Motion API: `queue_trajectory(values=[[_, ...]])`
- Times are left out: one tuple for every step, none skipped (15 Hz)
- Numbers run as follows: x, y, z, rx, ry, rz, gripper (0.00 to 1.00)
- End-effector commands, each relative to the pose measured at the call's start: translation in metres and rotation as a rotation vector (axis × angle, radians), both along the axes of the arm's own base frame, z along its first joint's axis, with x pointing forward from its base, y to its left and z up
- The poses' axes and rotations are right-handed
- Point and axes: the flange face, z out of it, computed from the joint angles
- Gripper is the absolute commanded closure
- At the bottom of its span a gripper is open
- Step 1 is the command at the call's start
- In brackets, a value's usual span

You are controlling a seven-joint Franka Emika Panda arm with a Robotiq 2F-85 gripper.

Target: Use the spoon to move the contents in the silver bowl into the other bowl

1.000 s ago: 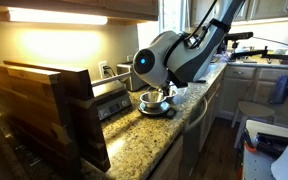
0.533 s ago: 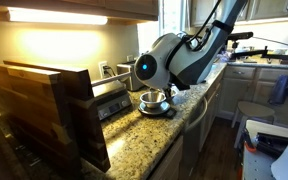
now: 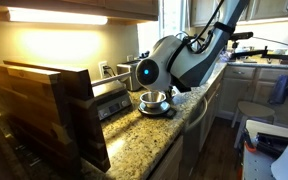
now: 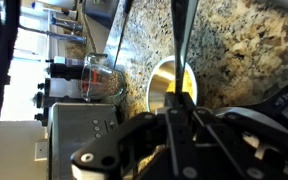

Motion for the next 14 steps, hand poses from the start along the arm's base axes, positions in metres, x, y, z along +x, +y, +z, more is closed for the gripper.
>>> queue_trajectory(values=[[-0.0066, -0.0002, -0.0017, -0.037, -0.038, 0.012, 0.93], [-0.0061, -0.0005, -0.0026, -0.038, -0.039, 0.014, 0.93], [-0.0055, -0.0007, -0.0035, -0.040, -0.041, 0.018, 0.93], [-0.0048, -0.0008, -0.0041, -0.044, -0.044, 0.024, 0.93], [-0.0043, -0.0008, -0.0047, -0.048, -0.048, 0.030, 0.93], [-0.0034, -0.0013, -0.0053, -0.051, -0.050, 0.036, 0.93], [-0.0028, -0.0019, -0.0052, -0.057, -0.053, 0.040, 0.93], [-0.0021, -0.0033, -0.0047, -0.068, -0.062, 0.043, 0.93], [-0.0015, -0.0047, -0.0042, -0.068, -0.065, 0.044, 0.93], [-0.0008, -0.0060, -0.0038, -0.074, -0.072, 0.046, 0.93], [-0.0005, -0.0070, -0.0035, -0.080, -0.077, 0.046, 0.93], [-0.0001, -0.0081, -0.0031, -0.084, -0.082, 0.046, 0.93], [0.0003, -0.0086, -0.0026, -0.086, -0.084, 0.045, 0.93], [0.0006, -0.0095, -0.0023, -0.096, -0.090, 0.045, 0.93]])
